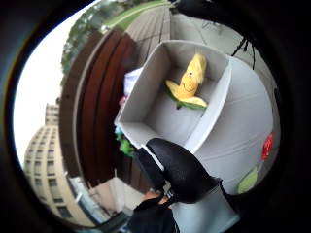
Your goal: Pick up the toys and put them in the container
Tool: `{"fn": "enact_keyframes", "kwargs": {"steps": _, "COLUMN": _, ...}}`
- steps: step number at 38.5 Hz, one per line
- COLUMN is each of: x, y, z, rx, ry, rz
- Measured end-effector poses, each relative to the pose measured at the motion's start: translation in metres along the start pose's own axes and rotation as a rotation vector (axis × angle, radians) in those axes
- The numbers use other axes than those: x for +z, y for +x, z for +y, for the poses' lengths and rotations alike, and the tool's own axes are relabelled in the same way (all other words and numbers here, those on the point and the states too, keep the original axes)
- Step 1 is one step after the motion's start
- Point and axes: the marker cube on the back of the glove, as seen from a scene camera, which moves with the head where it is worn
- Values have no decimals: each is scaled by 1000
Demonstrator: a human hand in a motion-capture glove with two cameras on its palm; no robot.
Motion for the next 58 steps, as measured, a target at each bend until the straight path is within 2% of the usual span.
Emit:
{"fn": "enact_keyframes", "kwargs": {"steps": 3, "x": -7, "y": 48, "z": 36, "rx": 5, "ry": -11, "rz": 31}}
{"fn": "enact_keyframes", "kwargs": {"steps": 18, "x": -17, "y": 185, "z": 168, "rx": 130, "ry": 63, "rz": 100}}
{"fn": "enact_keyframes", "kwargs": {"steps": 24, "x": -15, "y": 219, "z": 217, "rx": 294, "ry": -10, "rz": 121}}
{"fn": "enact_keyframes", "kwargs": {"steps": 29, "x": 0, "y": 259, "z": 236, "rx": 231, "ry": 103, "rz": 132}}
{"fn": "enact_keyframes", "kwargs": {"steps": 31, "x": 5, "y": 269, "z": 250, "rx": 268, "ry": 53, "rz": 116}}
{"fn": "enact_keyframes", "kwargs": {"steps": 34, "x": 10, "y": 274, "z": 275, "rx": 392, "ry": -116, "rz": 73}}
{"fn": "enact_keyframes", "kwargs": {"steps": 36, "x": 21, "y": 285, "z": 281, "rx": 410, "ry": -122, "rz": 67}}
{"fn": "enact_keyframes", "kwargs": {"steps": 40, "x": 51, "y": 316, "z": 279, "rx": 309, "ry": -18, "rz": 82}}
{"fn": "enact_keyframes", "kwargs": {"steps": 45, "x": 81, "y": 333, "z": 292, "rx": 250, "ry": -65, "rz": 62}}
{"fn": "enact_keyframes", "kwargs": {"steps": 48, "x": 94, "y": 335, "z": 301, "rx": 324, "ry": -121, "rz": 49}}
{"fn": "enact_keyframes", "kwargs": {"steps": 53, "x": 126, "y": 342, "z": 296, "rx": 431, "ry": 50, "rz": 62}}
{"fn": "enact_keyframes", "kwargs": {"steps": 58, "x": 155, "y": 343, "z": 306, "rx": 431, "ry": 44, "rz": 31}}
